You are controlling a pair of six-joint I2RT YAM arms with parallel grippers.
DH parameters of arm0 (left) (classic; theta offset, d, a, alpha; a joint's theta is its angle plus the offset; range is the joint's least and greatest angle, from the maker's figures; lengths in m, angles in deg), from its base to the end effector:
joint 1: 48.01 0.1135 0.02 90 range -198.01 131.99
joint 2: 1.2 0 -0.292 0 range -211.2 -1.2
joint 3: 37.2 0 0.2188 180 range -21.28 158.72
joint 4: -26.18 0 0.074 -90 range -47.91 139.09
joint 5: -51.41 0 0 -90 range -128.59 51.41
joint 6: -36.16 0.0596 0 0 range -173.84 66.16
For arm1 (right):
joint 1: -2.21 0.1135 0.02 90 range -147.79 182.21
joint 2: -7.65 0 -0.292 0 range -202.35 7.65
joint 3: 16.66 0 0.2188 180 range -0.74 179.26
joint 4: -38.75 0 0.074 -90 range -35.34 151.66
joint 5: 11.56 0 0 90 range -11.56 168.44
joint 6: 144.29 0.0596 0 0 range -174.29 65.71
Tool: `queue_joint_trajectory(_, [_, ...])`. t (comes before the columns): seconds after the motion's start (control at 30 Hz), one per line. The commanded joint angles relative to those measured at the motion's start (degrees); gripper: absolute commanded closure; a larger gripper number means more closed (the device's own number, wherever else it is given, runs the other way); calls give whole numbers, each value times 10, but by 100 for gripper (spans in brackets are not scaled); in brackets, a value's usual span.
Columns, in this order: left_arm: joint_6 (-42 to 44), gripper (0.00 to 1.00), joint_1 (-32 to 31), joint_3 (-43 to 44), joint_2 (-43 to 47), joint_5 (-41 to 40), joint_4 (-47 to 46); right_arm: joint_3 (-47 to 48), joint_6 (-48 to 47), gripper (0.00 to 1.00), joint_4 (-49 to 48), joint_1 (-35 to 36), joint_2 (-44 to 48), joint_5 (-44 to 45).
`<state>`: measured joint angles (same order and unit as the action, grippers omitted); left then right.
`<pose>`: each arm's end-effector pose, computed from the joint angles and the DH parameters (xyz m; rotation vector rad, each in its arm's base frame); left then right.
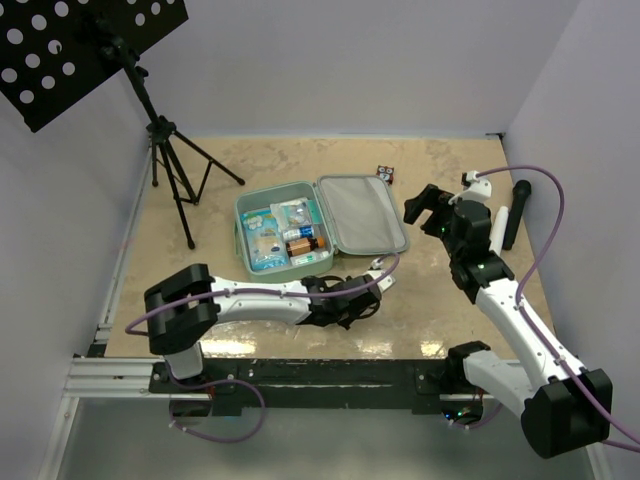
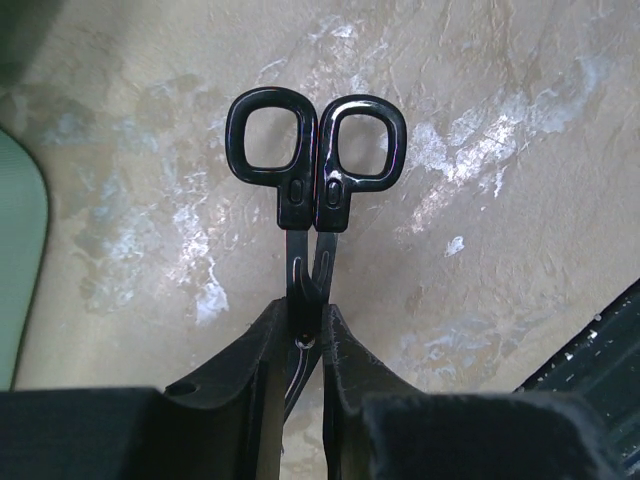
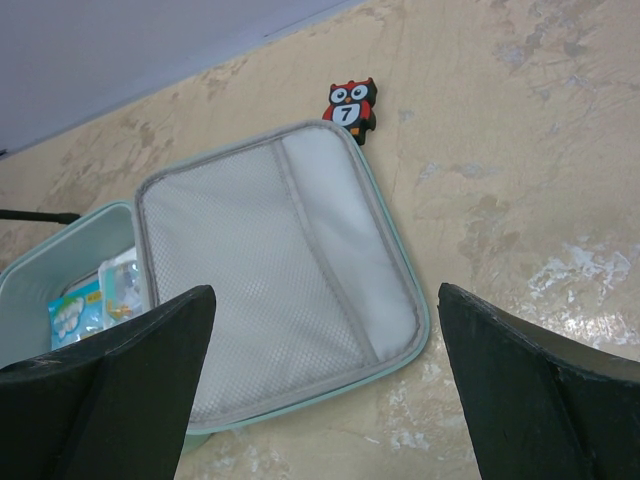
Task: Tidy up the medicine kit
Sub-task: Pick up the scissors from the center of the board, then place the scissors in the medicine box.
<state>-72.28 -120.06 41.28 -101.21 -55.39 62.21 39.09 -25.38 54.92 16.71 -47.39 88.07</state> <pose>0.1226 -0.3225 0.2102 1.0434 2.3061 -0.2595 0.1956 0.0403 0.3201 0.3496 1.8200 0.3757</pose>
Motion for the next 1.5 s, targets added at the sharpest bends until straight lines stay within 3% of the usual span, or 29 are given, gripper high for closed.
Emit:
queue_joint_trajectory(0.0, [-8, 100, 2, 14, 51, -31, 14, 16, 0, 2, -19, 0, 7, 3])
queue_joint_trajectory(0.27, [-21, 100, 11, 55, 122, -68, 60, 19, 4, 2, -12, 0, 18, -3])
queue_joint_trajectory(0.6, [-58, 100, 134, 76, 224, -115, 79, -8, 7, 2, -3, 0, 56, -44])
queue_joint_trajectory(0.77, [-113, 100, 202, 106, 198, -158, 108, -9, 11, 2, -3, 0, 58, -64])
queue_joint_trajectory(0.8, [-154, 100, 248, 110, 160, -157, 117, -2, 12, 2, -3, 0, 57, -63])
queue_joint_trajectory(1.0, [-238, 100, 313, 91, 113, -159, 111, 2, 14, 2, -3, 0, 57, -71])
queue_joint_trajectory(1.27, [-309, 100, 357, 89, 83, -198, 81, -5, 13, 2, -3, 0, 57, -73])
queue_joint_trajectory(1.47, [-360, 100, 384, 115, 23, -183, 89, 0, 14, 2, -3, 0, 54, -66])
